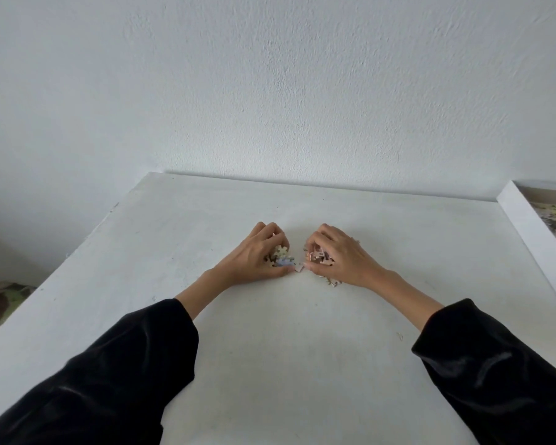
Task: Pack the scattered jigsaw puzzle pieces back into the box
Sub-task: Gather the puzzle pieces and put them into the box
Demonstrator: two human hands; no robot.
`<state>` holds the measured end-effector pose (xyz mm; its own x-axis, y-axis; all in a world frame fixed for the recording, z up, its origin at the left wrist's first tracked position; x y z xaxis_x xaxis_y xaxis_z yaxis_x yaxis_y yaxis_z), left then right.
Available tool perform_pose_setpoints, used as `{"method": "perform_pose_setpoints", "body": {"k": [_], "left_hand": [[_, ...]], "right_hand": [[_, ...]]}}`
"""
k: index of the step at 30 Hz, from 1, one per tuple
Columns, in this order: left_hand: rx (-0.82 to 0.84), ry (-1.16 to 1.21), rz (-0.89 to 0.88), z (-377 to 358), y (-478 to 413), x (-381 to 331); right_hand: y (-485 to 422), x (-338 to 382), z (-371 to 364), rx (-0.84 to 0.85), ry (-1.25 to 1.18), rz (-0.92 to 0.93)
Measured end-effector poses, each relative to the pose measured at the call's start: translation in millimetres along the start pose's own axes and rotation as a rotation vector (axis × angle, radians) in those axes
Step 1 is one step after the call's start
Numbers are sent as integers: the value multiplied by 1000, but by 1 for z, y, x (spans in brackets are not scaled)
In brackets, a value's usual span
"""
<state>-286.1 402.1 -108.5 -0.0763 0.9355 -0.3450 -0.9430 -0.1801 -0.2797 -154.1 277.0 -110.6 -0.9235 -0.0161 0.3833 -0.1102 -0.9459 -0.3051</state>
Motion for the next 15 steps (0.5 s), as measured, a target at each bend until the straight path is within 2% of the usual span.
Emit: {"method": "perform_pose_setpoints", "body": {"k": [9, 15], "left_hand": [[63, 34, 24, 3, 3, -9], [-23, 130, 56, 8, 5, -12]], "right_hand": [[-3, 8, 1, -24, 14, 42], [-4, 3, 10, -192, -122, -60]]}}
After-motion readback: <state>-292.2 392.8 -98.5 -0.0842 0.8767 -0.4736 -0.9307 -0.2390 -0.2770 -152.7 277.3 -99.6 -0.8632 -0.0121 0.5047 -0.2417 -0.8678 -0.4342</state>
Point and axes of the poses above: each hand's wrist, its own y-axis away from the middle knuckle, its own z-axis out of the back of the hand, x = y × z, the point moved 4 cm from there along -y, towards the middle knuckle, and after that the axes turned 3 degrees about -y, right-handed, at the moved point
